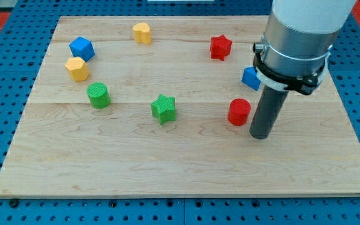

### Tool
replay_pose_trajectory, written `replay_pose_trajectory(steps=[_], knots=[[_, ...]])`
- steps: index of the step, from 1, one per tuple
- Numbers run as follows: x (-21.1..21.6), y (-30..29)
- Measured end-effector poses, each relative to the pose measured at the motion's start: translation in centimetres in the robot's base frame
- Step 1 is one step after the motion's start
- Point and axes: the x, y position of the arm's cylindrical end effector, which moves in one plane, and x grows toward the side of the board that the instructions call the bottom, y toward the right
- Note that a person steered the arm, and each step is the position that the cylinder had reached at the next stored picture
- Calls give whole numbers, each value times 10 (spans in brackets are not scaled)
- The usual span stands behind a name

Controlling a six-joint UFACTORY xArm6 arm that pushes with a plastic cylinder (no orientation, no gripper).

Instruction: Push the red circle to the bottom left of the blue triangle

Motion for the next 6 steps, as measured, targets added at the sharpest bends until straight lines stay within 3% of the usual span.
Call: replay_pose_trajectory(steps=[2, 4, 6], knots=[[-36, -60], [-13, -51], [-37, -44]])
